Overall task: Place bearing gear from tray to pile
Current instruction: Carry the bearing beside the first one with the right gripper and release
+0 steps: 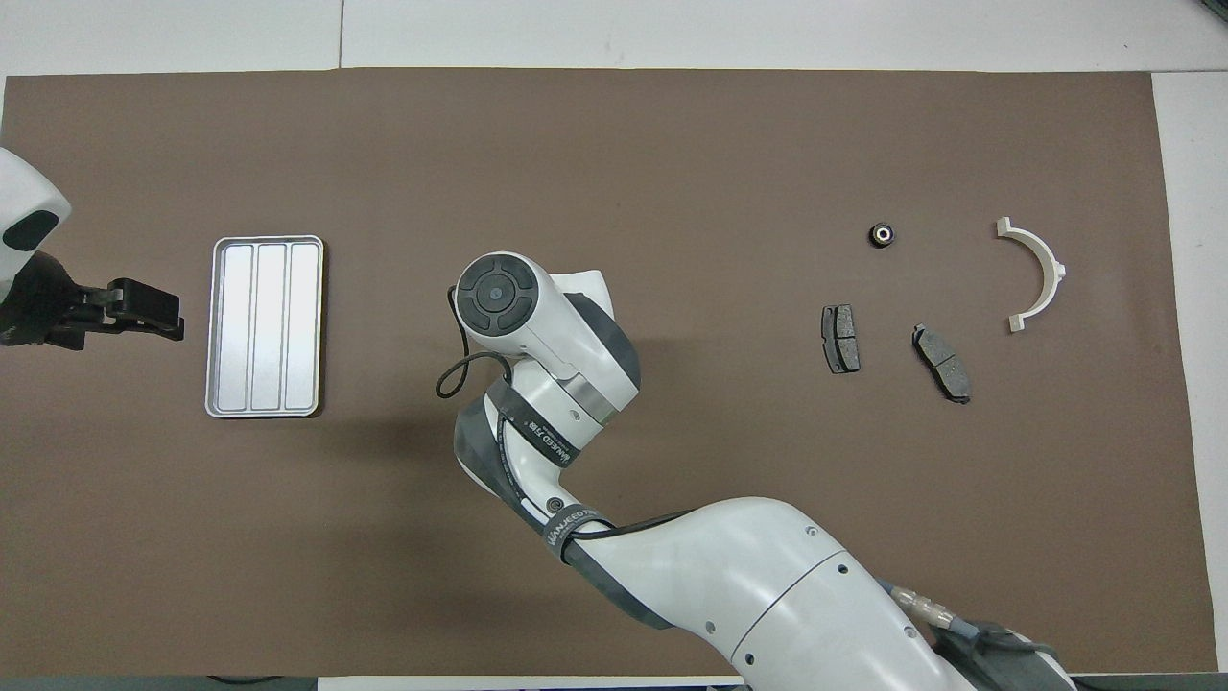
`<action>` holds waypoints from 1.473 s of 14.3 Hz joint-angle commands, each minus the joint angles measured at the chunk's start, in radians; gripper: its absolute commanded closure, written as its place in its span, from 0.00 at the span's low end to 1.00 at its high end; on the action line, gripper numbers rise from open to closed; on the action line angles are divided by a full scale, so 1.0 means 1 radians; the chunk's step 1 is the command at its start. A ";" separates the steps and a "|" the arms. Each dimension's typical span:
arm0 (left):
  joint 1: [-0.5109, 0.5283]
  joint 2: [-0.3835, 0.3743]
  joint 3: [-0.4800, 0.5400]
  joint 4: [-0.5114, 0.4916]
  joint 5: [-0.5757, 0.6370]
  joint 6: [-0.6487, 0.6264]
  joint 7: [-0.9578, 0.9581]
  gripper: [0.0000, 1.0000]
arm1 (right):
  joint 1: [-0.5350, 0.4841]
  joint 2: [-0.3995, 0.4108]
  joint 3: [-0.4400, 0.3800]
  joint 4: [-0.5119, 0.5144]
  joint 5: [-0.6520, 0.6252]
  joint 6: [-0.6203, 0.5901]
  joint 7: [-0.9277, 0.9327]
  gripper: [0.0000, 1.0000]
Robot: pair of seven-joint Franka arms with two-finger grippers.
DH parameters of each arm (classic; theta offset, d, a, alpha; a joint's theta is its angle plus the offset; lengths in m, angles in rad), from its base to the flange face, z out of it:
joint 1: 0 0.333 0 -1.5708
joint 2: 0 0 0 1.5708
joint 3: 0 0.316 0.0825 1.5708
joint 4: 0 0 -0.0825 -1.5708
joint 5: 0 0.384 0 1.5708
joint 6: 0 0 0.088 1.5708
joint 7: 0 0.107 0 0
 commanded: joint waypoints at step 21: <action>0.008 0.002 -0.031 0.116 -0.002 -0.122 0.005 0.00 | -0.456 -0.214 0.013 0.182 -0.020 -0.468 -1.010 1.00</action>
